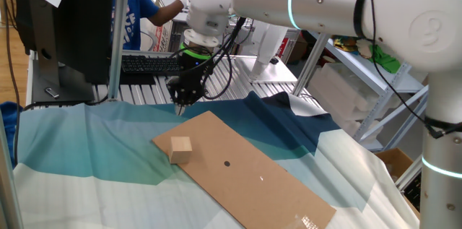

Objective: Grab the block and place it at the designated location

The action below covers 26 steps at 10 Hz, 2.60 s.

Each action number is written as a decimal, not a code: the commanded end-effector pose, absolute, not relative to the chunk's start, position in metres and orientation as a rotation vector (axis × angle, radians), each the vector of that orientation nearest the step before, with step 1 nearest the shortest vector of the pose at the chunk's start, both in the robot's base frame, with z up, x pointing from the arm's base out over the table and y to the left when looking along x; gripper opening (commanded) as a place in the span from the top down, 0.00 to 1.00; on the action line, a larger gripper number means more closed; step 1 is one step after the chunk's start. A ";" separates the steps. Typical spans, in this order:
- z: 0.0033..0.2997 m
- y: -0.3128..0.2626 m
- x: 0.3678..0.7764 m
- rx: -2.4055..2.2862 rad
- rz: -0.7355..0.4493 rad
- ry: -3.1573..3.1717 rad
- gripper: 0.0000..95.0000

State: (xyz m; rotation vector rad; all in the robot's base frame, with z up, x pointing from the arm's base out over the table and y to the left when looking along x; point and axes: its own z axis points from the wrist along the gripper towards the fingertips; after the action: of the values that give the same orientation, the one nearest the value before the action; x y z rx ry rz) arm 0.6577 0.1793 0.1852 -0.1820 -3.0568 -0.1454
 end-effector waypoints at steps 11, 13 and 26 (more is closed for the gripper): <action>0.178 0.180 0.661 -0.173 -0.146 -3.048 1.00; 0.178 0.180 0.661 -0.147 -0.153 -3.054 1.00; 0.178 0.180 0.661 -0.277 -0.158 -3.105 1.00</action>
State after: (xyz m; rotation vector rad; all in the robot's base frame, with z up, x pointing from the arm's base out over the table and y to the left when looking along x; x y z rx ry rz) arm 0.6638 0.1804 0.1782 -0.2721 -3.0887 -0.1600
